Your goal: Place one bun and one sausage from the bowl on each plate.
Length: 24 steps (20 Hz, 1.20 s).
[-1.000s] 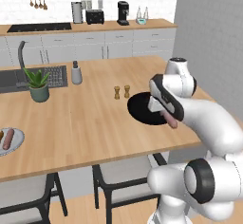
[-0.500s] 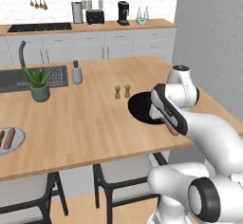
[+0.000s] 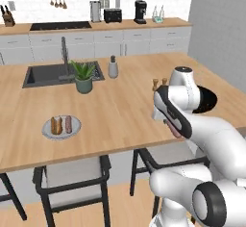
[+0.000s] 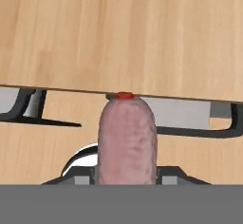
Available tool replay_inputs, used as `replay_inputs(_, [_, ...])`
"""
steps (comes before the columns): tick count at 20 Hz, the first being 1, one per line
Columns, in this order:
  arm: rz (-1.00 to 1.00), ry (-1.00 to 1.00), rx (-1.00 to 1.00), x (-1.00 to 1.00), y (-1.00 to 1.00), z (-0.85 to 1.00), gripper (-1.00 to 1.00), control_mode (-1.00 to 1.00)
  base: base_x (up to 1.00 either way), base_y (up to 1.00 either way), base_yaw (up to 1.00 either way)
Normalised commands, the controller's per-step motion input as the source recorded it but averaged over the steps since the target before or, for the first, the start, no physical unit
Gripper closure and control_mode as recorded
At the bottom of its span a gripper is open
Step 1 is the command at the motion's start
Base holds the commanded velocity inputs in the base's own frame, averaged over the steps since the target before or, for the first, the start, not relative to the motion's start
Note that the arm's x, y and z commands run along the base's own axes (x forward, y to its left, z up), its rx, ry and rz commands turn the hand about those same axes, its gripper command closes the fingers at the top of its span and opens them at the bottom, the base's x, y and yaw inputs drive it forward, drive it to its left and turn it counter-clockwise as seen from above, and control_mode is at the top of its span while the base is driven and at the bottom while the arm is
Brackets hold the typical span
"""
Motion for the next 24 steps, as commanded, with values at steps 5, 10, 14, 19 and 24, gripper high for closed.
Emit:
replay_inputs(5, [0.00, 0.00, 0.00, 0.00, 0.00, 0.00, 1.00, 1.00, -0.06, 1.00, 0.00])
replay_inputs(10, [0.00, 0.00, 0.00, 0.00, 0.00, 0.00, 1.00, 1.00, -0.14, 1.00, 0.00])
replay_inputs(14, [0.00, 0.00, 0.00, 0.00, 0.00, 0.00, 1.00, 1.00, -0.08, 1.00, 0.00])
replay_inputs(19, [0.00, 0.00, 0.00, 0.00, 0.00, 0.00, 1.00, 1.00, 0.00, 1.00, 0.00])
replay_inputs(24, [0.00, 0.00, 0.00, 0.00, 0.00, 0.00, 1.00, 1.00, 0.10, 0.98, 0.00])
